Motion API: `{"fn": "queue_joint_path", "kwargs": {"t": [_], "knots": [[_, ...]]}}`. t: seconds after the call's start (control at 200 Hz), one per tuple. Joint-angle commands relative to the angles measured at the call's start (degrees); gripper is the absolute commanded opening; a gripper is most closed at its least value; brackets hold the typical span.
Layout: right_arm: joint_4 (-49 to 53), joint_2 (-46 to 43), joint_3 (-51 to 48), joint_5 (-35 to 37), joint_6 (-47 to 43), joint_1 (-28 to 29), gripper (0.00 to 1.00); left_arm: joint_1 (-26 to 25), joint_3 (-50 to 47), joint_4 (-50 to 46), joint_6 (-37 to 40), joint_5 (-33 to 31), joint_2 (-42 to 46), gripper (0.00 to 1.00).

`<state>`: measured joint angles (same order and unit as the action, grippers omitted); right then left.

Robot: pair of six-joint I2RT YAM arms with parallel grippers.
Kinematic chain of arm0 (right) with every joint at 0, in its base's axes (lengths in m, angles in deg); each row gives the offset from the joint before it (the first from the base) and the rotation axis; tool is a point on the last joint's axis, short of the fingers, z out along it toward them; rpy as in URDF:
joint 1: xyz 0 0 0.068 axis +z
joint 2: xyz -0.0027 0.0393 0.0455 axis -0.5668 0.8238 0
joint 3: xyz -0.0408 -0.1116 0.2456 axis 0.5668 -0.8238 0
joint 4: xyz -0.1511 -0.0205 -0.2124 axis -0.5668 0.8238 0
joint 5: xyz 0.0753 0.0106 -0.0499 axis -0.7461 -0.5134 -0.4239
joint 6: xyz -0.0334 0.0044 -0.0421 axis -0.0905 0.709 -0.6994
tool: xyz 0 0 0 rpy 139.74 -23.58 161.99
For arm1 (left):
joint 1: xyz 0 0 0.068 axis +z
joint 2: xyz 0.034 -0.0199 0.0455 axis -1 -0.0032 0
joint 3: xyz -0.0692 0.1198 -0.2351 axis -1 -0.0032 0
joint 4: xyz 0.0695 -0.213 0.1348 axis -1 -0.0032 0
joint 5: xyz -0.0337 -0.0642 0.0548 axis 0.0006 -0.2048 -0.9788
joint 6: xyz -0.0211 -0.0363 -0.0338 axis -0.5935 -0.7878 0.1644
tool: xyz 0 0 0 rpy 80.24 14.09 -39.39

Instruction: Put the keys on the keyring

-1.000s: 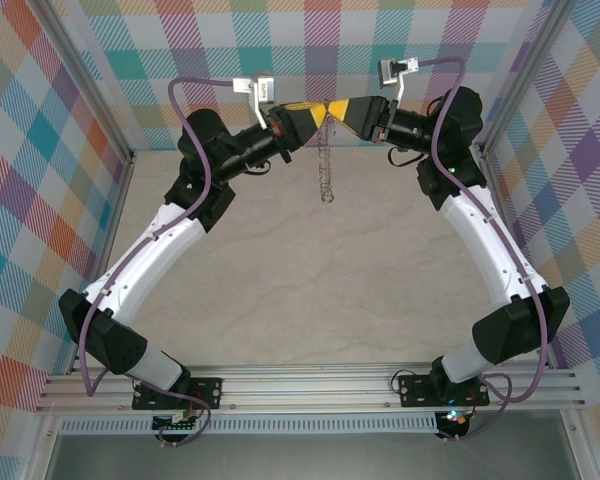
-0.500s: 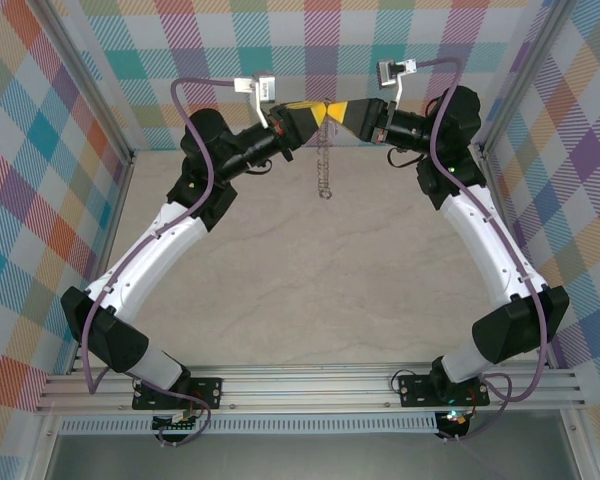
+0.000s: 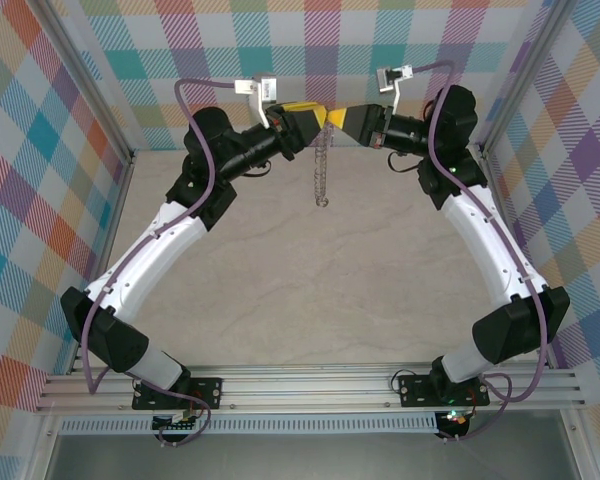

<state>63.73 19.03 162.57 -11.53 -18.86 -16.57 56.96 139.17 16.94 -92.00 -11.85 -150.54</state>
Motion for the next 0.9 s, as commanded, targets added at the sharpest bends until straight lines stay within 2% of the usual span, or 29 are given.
{"fn": "queue_joint_path", "kwargs": {"t": [0.0, 0.155, 0.3, 0.38, 0.595, 0.76, 0.895], "knots": [[6.23, -1.34, 1.43, -0.22, -6.56, -0.72, 0.0, 0.76, 3.41, -6.74, 3.95, -1.73, 2.71, 0.43], [9.24, -0.35, 1.79, -2.49, -9.61, -1.61, 0.0, 2.08, 6.47, -15.63, 7.28, 0.13, 2.45, 0.55], [12.13, 1.59, 3.14, -5.25, -12.61, -2.19, 0.0, 3.62, 11.19, -24.04, 10.26, 3.53, 0.54, 0.59], [13.15, 2.59, 3.81, -6.94, -14.17, -2.59, 0.0, 4.91, 13.18, -25.67, 10.57, 6.48, -0.88, 0.59], [20.13, 5.69, 7.66, -11.56, -19.09, -3.19, 0.0, 9.02, 22.02, -33.27, 7.71, 17.16, -7.59, 0.55], [18.51, 7.15, 7.14, -11.61, -17.74, -3.28, 0.0, 10.12, 30.78, -39.11, 6.71, 23.42, -14.4, 0.51], [15.87, 8.19, 6.16, -12.03, -15.79, -3.28, 0.0, 10.44, 36.36, -42.52, 4.34, 27.86, -19.99, 0.44]]}}
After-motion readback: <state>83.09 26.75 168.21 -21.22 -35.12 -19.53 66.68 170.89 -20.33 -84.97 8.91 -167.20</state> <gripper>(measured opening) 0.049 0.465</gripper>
